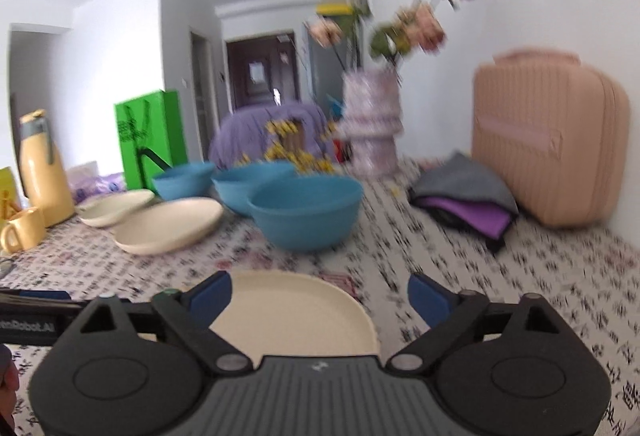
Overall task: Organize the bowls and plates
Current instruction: 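Lower both plates onto the table and open both tools, then grasp a cream plate with the left tool while the right tool grasps another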
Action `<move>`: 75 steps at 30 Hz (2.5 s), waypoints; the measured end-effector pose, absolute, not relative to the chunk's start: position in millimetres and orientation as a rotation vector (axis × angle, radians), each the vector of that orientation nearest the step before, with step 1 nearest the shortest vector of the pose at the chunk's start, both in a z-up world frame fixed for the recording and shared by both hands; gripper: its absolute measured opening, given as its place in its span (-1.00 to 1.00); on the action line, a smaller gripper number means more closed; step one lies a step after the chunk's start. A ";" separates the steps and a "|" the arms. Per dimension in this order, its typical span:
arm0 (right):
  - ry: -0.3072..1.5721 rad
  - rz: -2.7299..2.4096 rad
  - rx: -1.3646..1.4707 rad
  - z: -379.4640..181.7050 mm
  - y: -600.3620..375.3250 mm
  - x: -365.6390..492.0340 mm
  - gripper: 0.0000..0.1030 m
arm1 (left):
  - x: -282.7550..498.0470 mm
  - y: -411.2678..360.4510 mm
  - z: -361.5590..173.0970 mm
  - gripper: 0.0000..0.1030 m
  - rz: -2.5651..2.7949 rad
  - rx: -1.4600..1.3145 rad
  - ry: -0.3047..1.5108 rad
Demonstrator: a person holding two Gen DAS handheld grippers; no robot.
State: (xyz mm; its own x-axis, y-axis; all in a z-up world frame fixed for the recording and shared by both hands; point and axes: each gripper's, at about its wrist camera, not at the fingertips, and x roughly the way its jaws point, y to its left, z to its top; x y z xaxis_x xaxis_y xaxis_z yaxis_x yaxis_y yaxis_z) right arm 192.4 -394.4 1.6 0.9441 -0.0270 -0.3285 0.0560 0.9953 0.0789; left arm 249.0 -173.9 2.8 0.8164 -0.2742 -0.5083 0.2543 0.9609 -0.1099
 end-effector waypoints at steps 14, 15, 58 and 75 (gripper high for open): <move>0.205 0.101 0.029 3.9 -290.5 126.1 1.00 | 161.5 -50.0 28.2 1.00 -0.085 -0.009 0.400; 0.208 0.111 0.043 1.9 -284.4 122.9 1.00 | 153.9 -40.9 28.5 1.00 -0.067 -0.009 0.391; 0.410 0.175 0.093 4.1 -212.3 230.4 1.00 | 243.0 31.3 17.6 1.00 -0.039 -0.096 0.477; 0.734 0.105 0.333 -17.8 -268.0 470.7 0.96 | 480.8 -13.1 0.9 1.00 -0.135 -0.099 0.653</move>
State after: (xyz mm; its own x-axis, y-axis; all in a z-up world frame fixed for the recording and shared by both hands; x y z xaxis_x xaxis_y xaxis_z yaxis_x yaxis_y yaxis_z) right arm 470.7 -268.0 -17.8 0.7402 0.2091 -0.6391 0.0223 0.9423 0.3340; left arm 480.8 -13.1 0.9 0.7859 -0.1562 -0.5983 0.0938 0.9865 -0.1344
